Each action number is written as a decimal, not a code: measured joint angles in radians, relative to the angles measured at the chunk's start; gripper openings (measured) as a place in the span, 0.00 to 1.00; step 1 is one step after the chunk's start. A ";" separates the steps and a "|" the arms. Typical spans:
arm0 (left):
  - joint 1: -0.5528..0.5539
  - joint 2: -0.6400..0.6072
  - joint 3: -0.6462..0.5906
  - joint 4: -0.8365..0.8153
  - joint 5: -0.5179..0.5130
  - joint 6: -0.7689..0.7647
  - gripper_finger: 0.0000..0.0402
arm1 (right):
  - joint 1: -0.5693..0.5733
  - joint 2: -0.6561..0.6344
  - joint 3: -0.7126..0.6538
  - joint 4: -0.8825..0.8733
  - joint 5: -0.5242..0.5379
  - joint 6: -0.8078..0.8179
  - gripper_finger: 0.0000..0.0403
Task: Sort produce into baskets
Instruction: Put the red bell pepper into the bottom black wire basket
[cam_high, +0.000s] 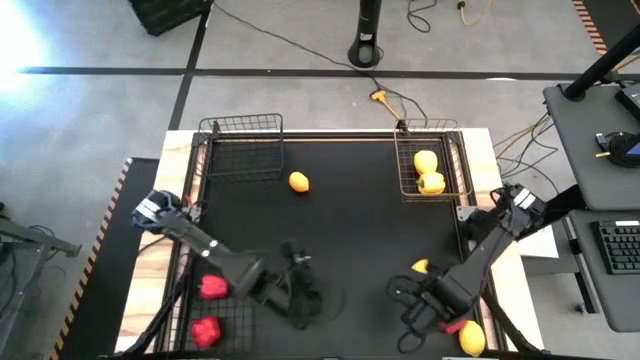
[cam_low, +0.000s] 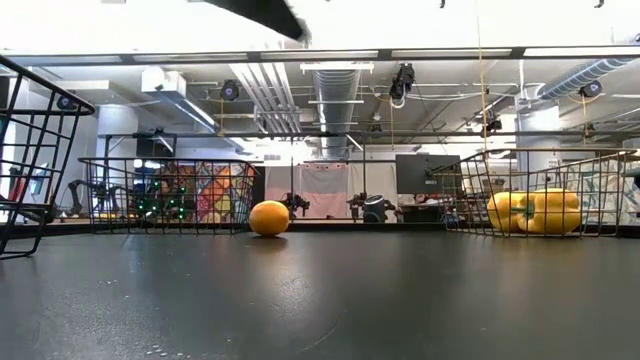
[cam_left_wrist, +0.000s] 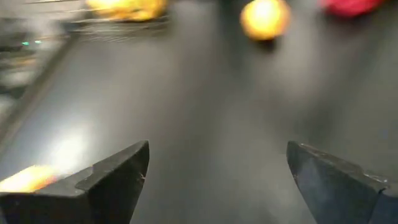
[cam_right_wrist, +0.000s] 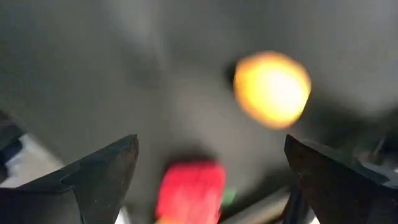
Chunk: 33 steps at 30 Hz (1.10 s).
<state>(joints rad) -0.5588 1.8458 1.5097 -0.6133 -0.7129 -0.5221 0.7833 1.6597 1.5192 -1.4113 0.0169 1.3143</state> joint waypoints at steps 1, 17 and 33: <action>0.022 0.000 -0.029 0.106 0.060 0.062 0.90 | 0.019 0.000 -0.008 0.001 -0.050 0.054 0.98; 0.145 0.001 -0.327 0.990 0.312 0.524 0.90 | 0.145 0.013 -0.143 0.129 -0.337 0.494 0.99; 0.142 0.001 -0.379 0.987 0.313 0.541 0.90 | 0.139 0.096 -0.224 0.239 -0.476 0.432 0.99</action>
<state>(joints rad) -0.4171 1.8465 1.1309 0.3733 -0.4004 0.0189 0.9226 1.7557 1.2949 -1.1722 -0.4592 1.7465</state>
